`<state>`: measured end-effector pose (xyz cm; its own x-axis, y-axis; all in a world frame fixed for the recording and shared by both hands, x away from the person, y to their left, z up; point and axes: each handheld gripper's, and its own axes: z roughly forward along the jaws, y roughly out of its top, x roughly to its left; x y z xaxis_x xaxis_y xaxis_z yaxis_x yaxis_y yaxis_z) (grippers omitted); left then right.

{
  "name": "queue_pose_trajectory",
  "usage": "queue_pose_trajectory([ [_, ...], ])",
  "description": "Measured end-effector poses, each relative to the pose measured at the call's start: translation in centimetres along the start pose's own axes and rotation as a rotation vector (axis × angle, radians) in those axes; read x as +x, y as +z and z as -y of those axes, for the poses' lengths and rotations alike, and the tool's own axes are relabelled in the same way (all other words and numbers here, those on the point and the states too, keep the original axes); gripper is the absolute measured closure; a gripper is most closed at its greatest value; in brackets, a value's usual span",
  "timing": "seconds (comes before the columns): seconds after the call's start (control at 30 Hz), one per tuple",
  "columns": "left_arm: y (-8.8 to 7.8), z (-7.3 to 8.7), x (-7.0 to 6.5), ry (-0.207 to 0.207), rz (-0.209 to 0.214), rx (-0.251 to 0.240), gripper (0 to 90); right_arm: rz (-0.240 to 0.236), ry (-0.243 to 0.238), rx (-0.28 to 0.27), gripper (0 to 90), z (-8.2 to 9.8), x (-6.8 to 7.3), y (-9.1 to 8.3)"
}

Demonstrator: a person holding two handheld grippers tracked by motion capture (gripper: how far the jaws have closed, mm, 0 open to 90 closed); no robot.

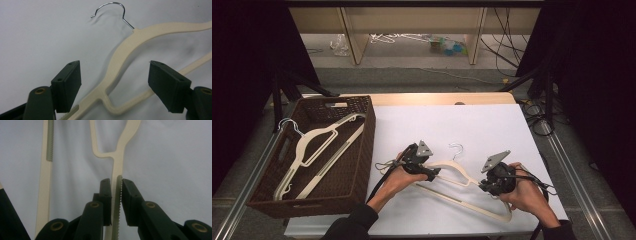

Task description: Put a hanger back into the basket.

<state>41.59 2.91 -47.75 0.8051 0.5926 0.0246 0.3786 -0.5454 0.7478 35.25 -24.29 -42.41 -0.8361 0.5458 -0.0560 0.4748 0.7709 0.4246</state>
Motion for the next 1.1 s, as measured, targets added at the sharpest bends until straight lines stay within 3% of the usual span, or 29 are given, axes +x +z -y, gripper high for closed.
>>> queue_pose_trajectory([
  [0.03, 0.6, -0.2, 0.0, 0.008, 0.023, 0.008, 28.5, -0.004, -0.010, -0.006, 79.1, -0.1, 0.0, 0.0],
  [0.3, 2.2, -0.7, -0.4, 0.077, 0.019, 0.089, 34.9, 0.000, -0.020, -0.007, 79.3, -0.3, 0.3, -0.4],
  [0.6, 2.8, -1.2, -0.3, 0.090, 0.008, 0.083, 41.0, 0.000, -0.030, -0.007, 79.2, -0.5, 0.6, -0.8],
  [0.63, 2.9, -1.3, -0.3, 0.093, 0.014, 0.084, 43.5, -0.012, -0.030, 0.012, 79.2, -0.7, 0.6, -1.0],
  [0.67, 2.9, -1.3, -0.3, 0.099, 0.009, 0.084, 44.5, 0.003, -0.035, -0.010, 79.2, -0.6, 0.7, -0.9],
  [0.8, 2.9, -1.5, -0.3, 0.115, 0.031, 0.086, 49.9, 0.000, -0.037, -0.009, 79.2, -0.7, 0.7, -1.0],
  [0.9, 2.8, -1.4, -0.3, 0.113, 0.066, 0.090, 61.1, -0.004, -0.044, -0.010, 79.1, -0.6, 0.7, -1.0],
  [1.0, 2.6, -1.4, -0.2, 0.129, 0.079, 0.092, 64.3, -0.009, -0.050, -0.009, 79.0, -0.6, 0.7, -0.9],
  [1.03, 2.3, -1.4, 0.0, 0.167, 0.096, 0.117, 65.2, -0.007, -0.053, -0.012, 79.1, -0.5, 0.6, -0.9],
  [1.1, 2.2, -1.4, 0.0, 0.158, 0.096, 0.099, 65.9, -0.006, -0.051, -0.011, 79.1, -0.5, 0.6, -0.9],
])
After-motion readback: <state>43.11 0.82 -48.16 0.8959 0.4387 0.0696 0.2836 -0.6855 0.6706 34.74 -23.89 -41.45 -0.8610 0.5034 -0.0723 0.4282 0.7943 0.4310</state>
